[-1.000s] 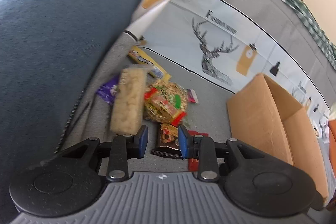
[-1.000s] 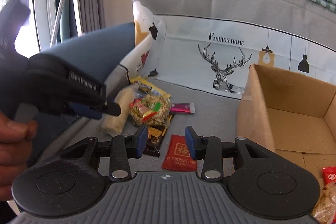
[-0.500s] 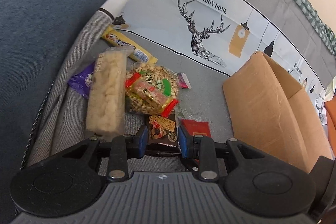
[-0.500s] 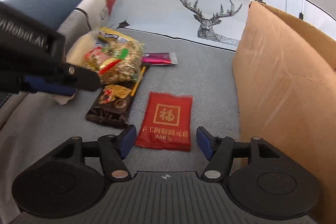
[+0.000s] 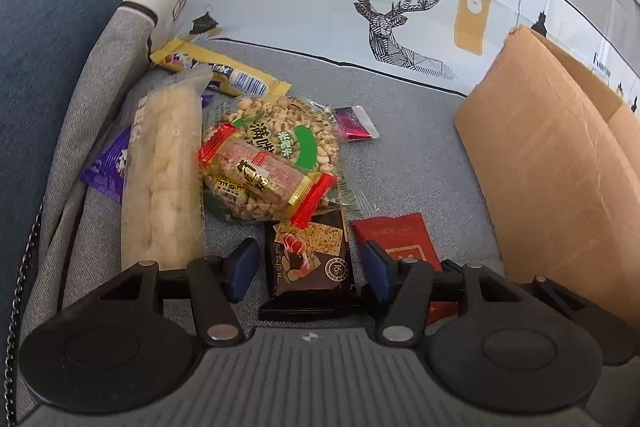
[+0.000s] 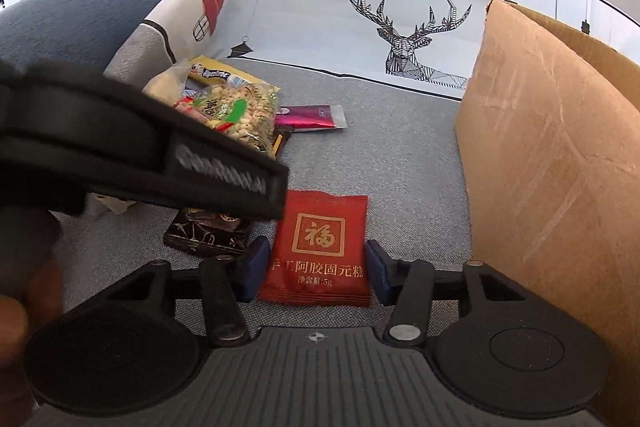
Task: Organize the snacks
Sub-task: 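Grasp the dark biscuit bar with the left gripper while the right grasps the red square packet, then lift both held snacks and carry them over the cardboard box, then open both grippers to drop the biscuit bar and red packet into the box, then move both tools back to the snack pile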
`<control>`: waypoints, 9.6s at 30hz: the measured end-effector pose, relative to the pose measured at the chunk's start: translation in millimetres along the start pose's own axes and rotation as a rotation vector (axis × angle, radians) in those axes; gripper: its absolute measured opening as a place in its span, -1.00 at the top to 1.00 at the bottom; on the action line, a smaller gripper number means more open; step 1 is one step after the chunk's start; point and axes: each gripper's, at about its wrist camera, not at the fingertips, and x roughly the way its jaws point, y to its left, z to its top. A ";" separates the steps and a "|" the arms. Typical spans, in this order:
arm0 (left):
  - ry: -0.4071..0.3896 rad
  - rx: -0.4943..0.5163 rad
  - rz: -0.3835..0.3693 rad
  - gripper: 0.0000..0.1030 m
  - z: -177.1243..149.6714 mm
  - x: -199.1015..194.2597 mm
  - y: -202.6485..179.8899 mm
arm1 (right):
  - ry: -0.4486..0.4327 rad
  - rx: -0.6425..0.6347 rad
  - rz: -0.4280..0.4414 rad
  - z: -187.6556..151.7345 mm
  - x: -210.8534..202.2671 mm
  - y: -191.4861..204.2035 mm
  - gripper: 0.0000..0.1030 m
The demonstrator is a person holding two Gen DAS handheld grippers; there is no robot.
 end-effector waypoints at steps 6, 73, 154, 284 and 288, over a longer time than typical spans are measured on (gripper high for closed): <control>-0.019 0.087 0.046 0.16 -7.0 -2.9 -6.2 | -0.019 0.011 0.026 -1.0 -5.7 -3.2 0.08; 0.016 -0.095 0.124 0.18 -120.1 -102.4 -11.2 | 0.152 -0.122 0.124 -73.0 -120.4 2.3 0.10; -0.437 -0.075 -0.087 0.18 -89.0 -201.3 -122.6 | -0.490 0.109 0.009 -9.4 -266.8 -146.2 0.11; -0.192 -0.342 0.022 0.53 7.5 -126.2 70.2 | -0.255 -0.072 0.266 37.3 -142.8 8.2 0.27; -0.164 -0.352 0.033 0.53 8.6 -118.0 73.7 | -0.204 -0.049 0.230 47.5 -109.9 18.9 0.26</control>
